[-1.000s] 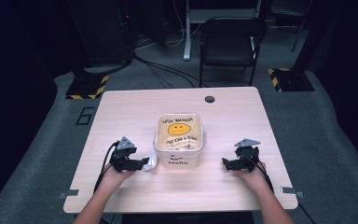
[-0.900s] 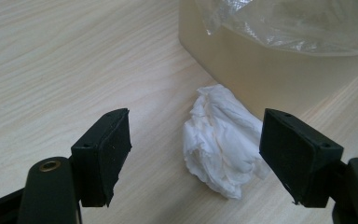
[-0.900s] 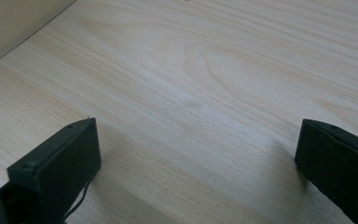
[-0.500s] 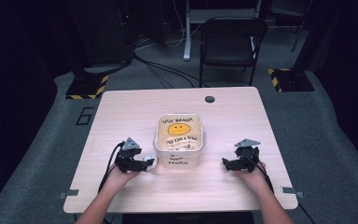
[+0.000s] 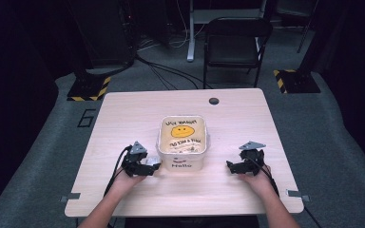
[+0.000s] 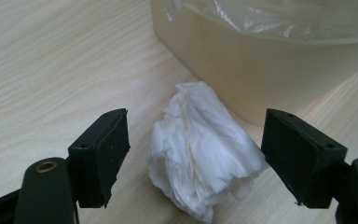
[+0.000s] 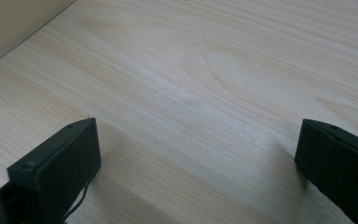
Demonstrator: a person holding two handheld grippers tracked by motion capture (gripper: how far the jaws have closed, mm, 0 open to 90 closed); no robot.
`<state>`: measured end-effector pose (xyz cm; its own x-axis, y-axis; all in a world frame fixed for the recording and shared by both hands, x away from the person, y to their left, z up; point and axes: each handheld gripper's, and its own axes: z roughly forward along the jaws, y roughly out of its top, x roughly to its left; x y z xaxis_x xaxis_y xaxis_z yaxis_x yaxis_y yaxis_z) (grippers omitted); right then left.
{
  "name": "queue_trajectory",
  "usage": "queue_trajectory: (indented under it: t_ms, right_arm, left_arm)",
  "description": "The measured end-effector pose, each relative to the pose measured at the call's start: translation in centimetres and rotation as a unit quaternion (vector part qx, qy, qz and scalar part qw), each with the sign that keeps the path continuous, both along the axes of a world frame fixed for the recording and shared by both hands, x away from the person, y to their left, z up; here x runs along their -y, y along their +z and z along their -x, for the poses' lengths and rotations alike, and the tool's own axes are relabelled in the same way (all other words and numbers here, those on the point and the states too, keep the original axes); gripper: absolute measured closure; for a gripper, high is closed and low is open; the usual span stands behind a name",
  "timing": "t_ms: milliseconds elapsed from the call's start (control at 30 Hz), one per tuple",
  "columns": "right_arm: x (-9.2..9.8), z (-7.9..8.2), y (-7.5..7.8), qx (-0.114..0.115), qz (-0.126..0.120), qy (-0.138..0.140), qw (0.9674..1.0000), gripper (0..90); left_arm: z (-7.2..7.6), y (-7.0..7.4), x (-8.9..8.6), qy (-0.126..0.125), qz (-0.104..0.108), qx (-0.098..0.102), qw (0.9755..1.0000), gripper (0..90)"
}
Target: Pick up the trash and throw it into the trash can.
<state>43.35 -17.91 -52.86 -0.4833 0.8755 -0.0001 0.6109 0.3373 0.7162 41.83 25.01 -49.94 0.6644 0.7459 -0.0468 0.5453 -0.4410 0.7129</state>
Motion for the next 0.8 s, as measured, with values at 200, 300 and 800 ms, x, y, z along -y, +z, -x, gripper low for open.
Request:
queue_trajectory:
  t_ms: [200, 300, 800]
  right_arm:
    - [-0.01, 0.01, 0.01, -0.001, 0.000, -0.001, 1.0000, 0.0]
    - [0.00, 0.00, 0.00, 0.000, 0.000, 0.000, 1.0000, 0.0]
    - [0.00, 0.00, 0.00, 0.000, 0.000, 0.000, 1.0000, 0.0]
  left_arm:
    - [-0.15, -0.41, 0.02, -0.002, -0.002, -0.008, 1.0000, 25.4]
    - [-0.13, -0.55, 0.21, -0.010, -0.006, -0.011, 0.9999, 30.5]
    - [0.45, -0.16, 0.19, -0.031, -0.027, 0.010, 0.9991, 58.5]
